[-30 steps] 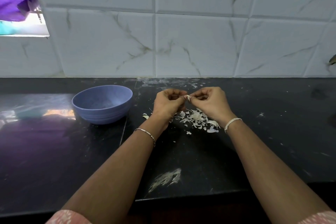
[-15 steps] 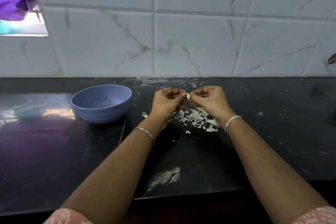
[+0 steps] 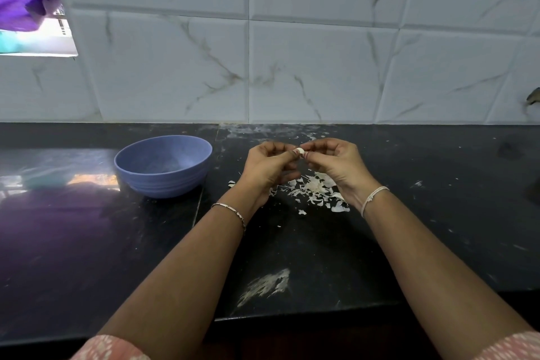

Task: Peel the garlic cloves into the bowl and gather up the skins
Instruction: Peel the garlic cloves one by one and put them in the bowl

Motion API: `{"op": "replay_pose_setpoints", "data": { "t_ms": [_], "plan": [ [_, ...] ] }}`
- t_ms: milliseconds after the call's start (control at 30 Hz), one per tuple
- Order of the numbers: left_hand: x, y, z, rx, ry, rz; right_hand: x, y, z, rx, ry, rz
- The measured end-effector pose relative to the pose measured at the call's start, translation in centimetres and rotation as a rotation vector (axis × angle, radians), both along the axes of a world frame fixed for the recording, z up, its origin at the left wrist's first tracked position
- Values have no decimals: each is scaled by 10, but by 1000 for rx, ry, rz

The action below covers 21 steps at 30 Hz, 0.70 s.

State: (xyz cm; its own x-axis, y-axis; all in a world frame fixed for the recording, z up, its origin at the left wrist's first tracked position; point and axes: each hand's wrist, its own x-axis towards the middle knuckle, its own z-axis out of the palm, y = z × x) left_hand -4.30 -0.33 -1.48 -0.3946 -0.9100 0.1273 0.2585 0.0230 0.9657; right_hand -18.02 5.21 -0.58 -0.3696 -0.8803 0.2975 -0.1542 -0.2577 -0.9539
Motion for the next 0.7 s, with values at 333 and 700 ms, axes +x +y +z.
{"op": "replay_pose_setpoints", "data": {
  "t_ms": [333,700],
  "plan": [
    [3,2,2,80,23,-50,-1,1,2,19,-201,106],
    [-1,0,-2,-98,-111,11,5,-1,0,98,-219,-7]
  ]
}}
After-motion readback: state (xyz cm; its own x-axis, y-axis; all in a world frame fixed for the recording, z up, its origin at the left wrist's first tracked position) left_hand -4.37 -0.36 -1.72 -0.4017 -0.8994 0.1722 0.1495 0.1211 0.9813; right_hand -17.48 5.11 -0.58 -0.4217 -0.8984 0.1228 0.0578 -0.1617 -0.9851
